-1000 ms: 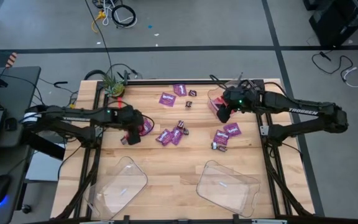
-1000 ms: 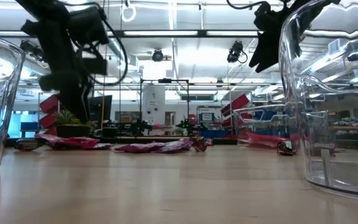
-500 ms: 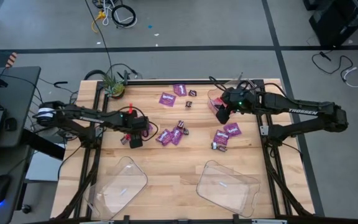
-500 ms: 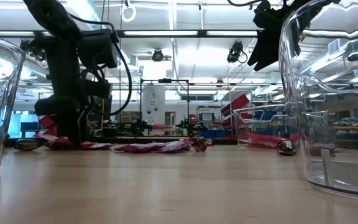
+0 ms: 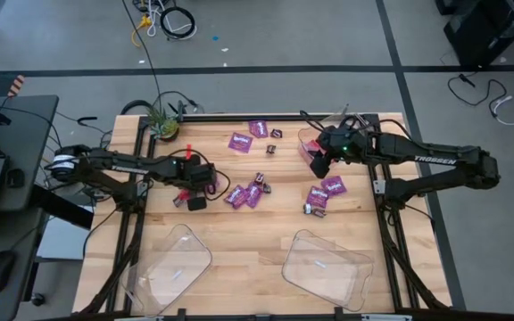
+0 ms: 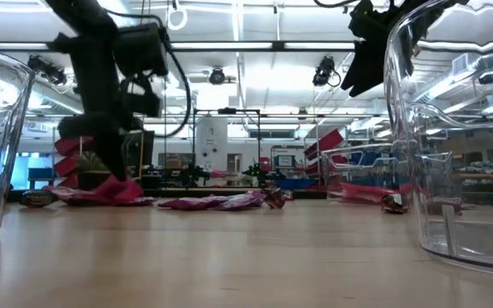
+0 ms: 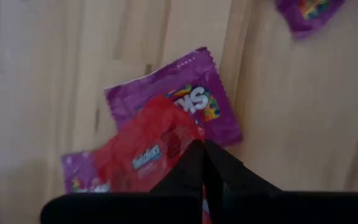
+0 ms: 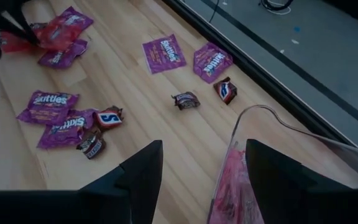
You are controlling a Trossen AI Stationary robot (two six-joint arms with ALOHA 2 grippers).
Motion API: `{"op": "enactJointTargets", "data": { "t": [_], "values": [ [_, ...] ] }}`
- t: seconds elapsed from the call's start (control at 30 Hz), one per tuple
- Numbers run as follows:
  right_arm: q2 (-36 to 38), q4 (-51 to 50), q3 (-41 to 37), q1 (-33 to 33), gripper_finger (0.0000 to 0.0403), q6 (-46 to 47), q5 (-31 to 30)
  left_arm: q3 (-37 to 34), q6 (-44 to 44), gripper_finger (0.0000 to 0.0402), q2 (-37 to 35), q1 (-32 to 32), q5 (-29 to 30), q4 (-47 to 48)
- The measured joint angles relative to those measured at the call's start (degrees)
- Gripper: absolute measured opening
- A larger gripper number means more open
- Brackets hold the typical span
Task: Sort candy
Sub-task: Put the red candy into the top right transparent bin
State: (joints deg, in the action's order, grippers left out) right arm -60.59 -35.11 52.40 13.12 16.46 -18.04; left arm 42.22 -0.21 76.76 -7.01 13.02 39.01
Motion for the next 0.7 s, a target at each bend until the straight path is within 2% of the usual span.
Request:
{"op": "enactJointTargets", "data": {
  "t": [0.27, 0.37, 0.5, 0.7],
  "values": [
    [0.60, 2.66, -0.18, -4.04, 0.0215, -1.66, -0.09, 6.71, 2.56, 0.0001, -6.08, 0.00, -1.31, 1.61],
    [-0.17, 9.35, -1.90, -5.96, 0.0217, -2.15, 1.21, 8.70, 3.04, 0.0001, -9.06, 0.00, -2.90, 0.78],
    [-3.04, 22.85, -5.83, -8.13, 0.0223, -3.60, 7.30, 10.23, 3.34, 0.0001, -11.90, 0.00, -6.27, -2.57],
    [-12.64, 45.13, -9.81, -11.04, 0.0230, -4.02, 9.56, 10.61, 3.44, 0.0000, -13.80, 0.01, -14.63, -12.50]
  ]
}}
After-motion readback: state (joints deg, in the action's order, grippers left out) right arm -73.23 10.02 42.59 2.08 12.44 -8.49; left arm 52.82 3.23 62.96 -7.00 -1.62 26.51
